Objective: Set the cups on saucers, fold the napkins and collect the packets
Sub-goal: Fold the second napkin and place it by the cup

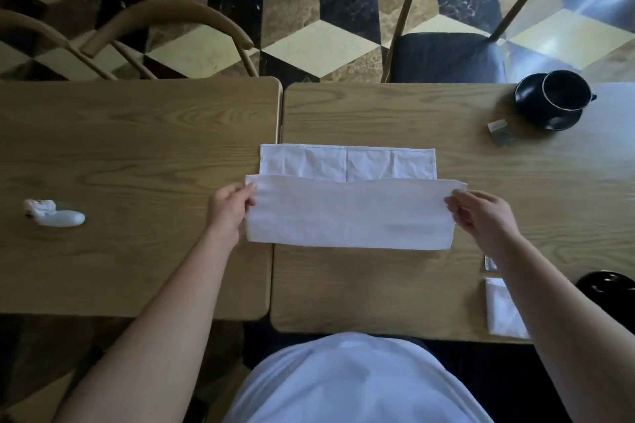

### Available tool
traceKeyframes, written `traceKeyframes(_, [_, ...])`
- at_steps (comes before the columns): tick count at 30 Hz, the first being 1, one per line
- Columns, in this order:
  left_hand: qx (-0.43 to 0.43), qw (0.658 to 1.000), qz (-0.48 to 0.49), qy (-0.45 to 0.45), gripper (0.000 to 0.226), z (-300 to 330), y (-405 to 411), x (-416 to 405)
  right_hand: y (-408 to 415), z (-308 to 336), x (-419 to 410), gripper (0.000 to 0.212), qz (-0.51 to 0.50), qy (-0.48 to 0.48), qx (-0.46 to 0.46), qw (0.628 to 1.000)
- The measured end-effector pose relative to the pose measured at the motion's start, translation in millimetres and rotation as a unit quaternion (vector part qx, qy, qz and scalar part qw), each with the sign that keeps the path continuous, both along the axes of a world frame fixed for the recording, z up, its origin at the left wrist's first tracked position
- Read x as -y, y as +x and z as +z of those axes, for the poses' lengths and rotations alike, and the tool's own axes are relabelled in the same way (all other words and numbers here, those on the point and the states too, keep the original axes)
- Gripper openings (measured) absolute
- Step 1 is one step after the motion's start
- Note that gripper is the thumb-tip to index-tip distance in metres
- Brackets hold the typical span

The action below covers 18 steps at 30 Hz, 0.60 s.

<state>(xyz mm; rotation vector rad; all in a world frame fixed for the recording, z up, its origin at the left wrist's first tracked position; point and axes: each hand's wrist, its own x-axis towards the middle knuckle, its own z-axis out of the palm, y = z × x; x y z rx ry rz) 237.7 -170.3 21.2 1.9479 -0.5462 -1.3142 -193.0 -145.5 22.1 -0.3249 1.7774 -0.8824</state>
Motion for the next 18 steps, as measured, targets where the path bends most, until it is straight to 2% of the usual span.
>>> traceKeyframes(2, [0.058, 0.998, -0.018, 0.017, 0.009, -7.4, -3.9, 23.8, -4.9, -12.9, 25.3, 0.014, 0.034, 0.008, -0.089, 0.995])
traceKeyframes(7, [0.140, 0.985, -0.099, 0.022, 0.015, -35.6, -8.1, 75.9, -10.5, -47.7, 77.1, 0.023, 0.151, 0.017, -0.177, 0.972])
traceKeyframes(12, [0.124, 0.985, -0.106, 0.064, 0.016, -66.2, -11.0, 101.4, -12.4, -71.9, 102.2, 0.027, 0.244, 0.034, -0.271, 0.930])
traceKeyframes(18, [0.161, 0.979, -0.089, 0.090, 0.028, -82.0, -9.2, 118.0, -12.1, -83.1, 124.4, 0.022, 0.275, 0.040, -0.334, 0.901])
